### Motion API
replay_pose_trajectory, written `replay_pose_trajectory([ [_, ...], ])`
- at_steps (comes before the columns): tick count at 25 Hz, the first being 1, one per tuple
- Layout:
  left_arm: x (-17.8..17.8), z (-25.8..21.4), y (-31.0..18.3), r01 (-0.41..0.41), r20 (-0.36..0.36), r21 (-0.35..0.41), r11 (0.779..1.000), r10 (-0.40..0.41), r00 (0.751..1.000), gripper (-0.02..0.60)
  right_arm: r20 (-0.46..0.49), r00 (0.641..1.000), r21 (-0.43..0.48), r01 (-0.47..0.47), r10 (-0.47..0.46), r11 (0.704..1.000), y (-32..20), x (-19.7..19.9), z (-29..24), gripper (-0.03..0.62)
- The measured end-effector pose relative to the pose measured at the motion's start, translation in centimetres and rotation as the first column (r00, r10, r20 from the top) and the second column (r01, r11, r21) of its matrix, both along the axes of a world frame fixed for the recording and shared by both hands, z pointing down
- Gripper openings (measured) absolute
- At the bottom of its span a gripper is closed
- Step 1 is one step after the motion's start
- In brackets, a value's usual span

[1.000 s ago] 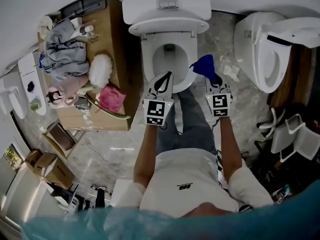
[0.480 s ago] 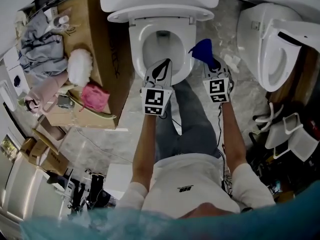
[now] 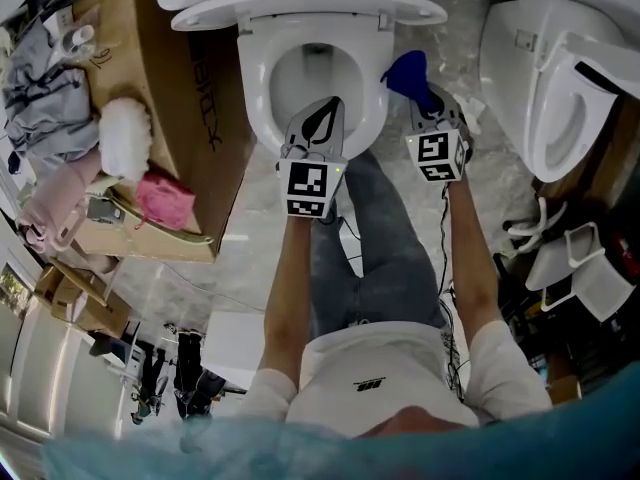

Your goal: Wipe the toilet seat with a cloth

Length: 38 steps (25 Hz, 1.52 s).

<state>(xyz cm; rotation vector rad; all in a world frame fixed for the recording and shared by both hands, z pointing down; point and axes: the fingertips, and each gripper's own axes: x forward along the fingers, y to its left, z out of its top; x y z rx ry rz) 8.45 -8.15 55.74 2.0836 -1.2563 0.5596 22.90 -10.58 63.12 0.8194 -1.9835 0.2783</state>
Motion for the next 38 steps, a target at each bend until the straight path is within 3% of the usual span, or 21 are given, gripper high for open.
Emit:
replay_pose_trajectory([
  [3,0.4,1.3,0.1,0.004,-0.003,-0.008,1.000,-0.004,1.000,0.009,-0.033,0.999,0.012,0.033,-0.033,0.999,-0.4,0.1,1.8,0.021],
  [10,1.1,3.6,0.7,0.015,-0.018,-0.025,1.000,-0.016,1.000,0.009,-0.170,0.959,0.040,0.237,-0.228,0.971,-0.5,-1.3,6.0,0.021],
  [21,1.0,5.8,2.1,0.016,-0.034,-0.048,0.999,-0.017,0.999,0.009,-0.189,0.906,0.009,0.387,-0.378,0.922,0.6,-4.8,10.2,0.021],
  [27,0.3,6.3,3.1,0.008,-0.039,-0.057,0.998,-0.010,0.999,0.009,-0.181,0.903,-0.005,0.396,-0.391,0.918,1.9,-5.5,11.4,0.021],
  [38,-0.4,6.7,5.6,-0.031,-0.055,-0.071,0.997,0.027,0.998,0.009,-0.173,0.939,-0.034,0.295,-0.296,0.955,5.8,-4.5,12.2,0.021],
])
